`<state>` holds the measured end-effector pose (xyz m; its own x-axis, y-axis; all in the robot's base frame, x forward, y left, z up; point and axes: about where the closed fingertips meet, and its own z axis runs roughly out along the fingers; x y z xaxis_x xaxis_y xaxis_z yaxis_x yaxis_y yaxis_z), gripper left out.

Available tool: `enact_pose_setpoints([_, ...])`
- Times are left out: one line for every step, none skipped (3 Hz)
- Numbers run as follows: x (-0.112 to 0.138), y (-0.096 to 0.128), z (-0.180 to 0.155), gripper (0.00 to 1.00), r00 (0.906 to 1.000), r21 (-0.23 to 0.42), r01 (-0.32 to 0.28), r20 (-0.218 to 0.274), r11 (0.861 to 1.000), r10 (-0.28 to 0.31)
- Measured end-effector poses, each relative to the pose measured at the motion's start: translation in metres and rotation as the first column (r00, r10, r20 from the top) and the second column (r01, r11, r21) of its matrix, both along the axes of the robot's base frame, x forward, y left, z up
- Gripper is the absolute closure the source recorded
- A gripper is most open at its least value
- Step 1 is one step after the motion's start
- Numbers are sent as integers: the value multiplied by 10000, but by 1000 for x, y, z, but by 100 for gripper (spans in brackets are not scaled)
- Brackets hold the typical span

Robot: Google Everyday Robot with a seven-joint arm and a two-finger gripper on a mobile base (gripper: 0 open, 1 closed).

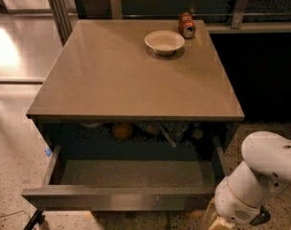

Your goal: Close top drawer

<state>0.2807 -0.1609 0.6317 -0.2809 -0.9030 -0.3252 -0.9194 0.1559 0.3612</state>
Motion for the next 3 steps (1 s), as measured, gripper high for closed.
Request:
enact_pose_setpoints([0, 0, 0, 88, 10000, 0, 0, 0, 10000, 0])
enact_pose_setpoints([0, 0, 0, 64, 10000, -1, 0, 0, 10000, 0])
enact_pose_setpoints([0, 0, 0, 41, 10000, -1, -1, 0, 10000, 1])
